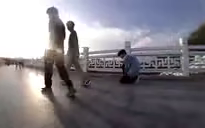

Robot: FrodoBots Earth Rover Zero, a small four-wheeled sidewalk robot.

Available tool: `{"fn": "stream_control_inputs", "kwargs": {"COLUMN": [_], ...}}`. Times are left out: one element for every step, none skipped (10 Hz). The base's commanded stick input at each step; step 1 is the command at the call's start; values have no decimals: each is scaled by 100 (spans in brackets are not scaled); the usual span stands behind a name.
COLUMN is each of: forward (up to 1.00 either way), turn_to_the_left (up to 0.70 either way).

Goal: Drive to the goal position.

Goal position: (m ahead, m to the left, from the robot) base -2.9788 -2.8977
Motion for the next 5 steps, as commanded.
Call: {"fn": "stream_control_inputs", "kwargs": {"forward": [0, 0, 0, 0, 0], "turn_to_the_left": [-45, -45, -45, -45, -45]}}
